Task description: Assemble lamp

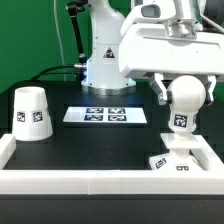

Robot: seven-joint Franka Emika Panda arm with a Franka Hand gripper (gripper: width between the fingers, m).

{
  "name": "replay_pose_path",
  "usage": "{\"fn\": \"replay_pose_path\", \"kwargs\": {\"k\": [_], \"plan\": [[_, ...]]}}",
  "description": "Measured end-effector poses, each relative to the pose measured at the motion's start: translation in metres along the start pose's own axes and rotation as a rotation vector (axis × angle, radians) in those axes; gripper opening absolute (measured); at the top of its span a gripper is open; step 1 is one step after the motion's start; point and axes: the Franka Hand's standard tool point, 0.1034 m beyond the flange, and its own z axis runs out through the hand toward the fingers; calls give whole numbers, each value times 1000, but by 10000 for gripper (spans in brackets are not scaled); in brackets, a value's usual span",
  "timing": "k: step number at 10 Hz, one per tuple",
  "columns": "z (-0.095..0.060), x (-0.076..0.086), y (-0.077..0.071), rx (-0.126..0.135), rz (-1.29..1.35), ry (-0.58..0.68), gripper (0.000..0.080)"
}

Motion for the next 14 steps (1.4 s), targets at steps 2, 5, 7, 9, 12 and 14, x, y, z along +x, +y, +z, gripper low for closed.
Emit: {"fn": "replay_pose_path", "kwargs": {"k": [2,5,7,9,12,14], "plan": [[3,-4,0,-1,1,-5,578],[3,-5,0,-1,1,-5,690],[3,-5,0,0,1,-6,698],[3,-5,0,0,1,-7,698],[-1,-4,0,0,0,-4,698],[-10,3,2,2,2,-6,698]]}}
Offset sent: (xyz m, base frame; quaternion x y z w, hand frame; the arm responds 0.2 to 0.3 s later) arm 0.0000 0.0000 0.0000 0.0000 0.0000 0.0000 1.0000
